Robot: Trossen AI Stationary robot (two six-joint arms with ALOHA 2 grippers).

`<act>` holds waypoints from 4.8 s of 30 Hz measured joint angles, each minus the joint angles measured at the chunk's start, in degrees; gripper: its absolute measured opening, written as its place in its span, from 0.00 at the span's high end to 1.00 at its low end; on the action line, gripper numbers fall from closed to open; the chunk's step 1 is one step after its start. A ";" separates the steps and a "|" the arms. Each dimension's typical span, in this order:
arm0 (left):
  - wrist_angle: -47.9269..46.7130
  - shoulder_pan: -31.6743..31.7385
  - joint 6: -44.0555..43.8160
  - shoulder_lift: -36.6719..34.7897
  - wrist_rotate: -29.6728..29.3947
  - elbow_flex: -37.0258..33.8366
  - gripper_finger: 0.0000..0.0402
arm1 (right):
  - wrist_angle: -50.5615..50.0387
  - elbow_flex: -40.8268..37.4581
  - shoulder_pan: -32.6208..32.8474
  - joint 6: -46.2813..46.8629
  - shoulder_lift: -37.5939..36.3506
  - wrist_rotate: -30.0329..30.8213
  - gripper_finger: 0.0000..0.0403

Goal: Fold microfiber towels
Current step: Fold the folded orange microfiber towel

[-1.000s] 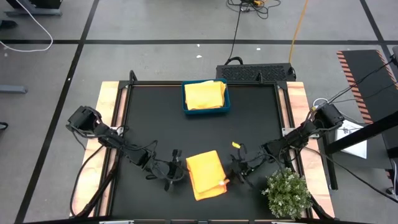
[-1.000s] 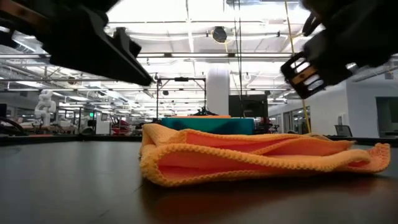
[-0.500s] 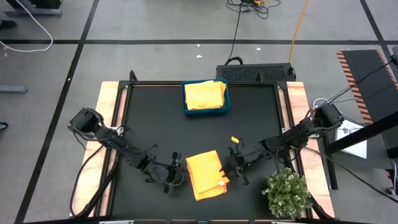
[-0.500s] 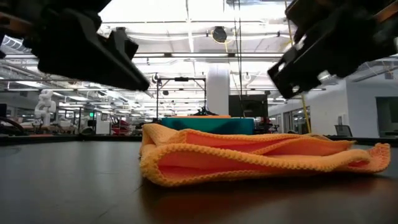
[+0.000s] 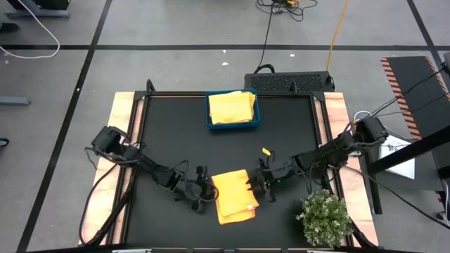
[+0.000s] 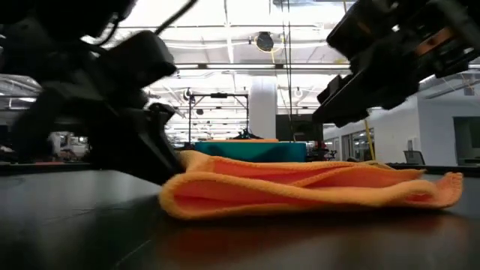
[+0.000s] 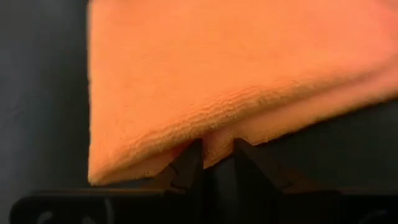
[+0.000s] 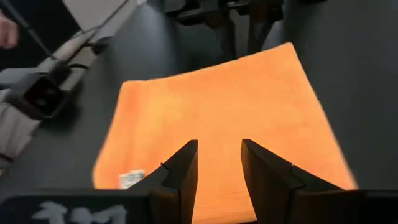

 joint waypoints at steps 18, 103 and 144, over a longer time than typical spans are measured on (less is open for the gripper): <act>-3.43 14.42 0.65 -1.19 -2.08 -0.04 0.77 | -7.48 0.02 -12.91 0.76 0.01 3.56 0.71; -11.96 1.84 13.92 -2.24 -0.84 1.75 0.77 | -6.87 9.03 -19.95 -4.24 15.85 -0.46 0.71; -7.14 5.43 13.52 -5.04 -2.76 1.62 0.99 | -6.24 4.94 3.84 -9.11 2.06 11.50 0.61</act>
